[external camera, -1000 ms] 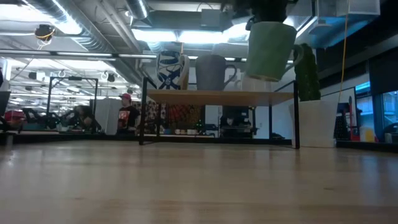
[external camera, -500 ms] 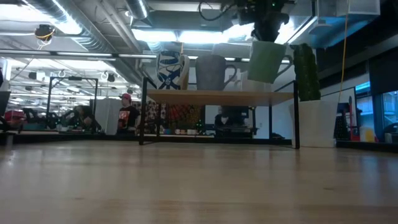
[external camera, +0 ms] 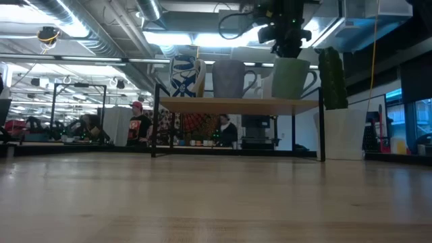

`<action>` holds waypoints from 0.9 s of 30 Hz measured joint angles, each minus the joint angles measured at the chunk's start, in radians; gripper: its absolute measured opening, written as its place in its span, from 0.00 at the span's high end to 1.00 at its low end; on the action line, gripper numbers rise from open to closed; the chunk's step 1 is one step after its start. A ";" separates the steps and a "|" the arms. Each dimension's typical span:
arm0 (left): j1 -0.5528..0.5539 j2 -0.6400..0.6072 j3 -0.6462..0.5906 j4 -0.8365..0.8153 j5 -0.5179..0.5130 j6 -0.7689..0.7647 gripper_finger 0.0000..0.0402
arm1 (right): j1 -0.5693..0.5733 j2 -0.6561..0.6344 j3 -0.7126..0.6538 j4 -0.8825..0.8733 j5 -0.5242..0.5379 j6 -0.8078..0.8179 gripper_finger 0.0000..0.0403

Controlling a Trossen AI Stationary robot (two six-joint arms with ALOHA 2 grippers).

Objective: Place coffee mugs
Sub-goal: Put the green mug on the shelf, then return to Home Position

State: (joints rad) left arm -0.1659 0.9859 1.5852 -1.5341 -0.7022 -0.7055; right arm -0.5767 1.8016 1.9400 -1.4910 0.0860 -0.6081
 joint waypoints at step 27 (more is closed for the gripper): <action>0.000 0.000 0.000 0.000 -0.036 -0.003 0.55 | 0.001 0.011 0.004 0.077 0.088 -0.078 0.72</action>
State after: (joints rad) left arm -0.1658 0.9860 1.5852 -1.5341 -0.7381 -0.7082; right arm -0.5755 1.8130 1.9443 -1.4136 0.1742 -0.6861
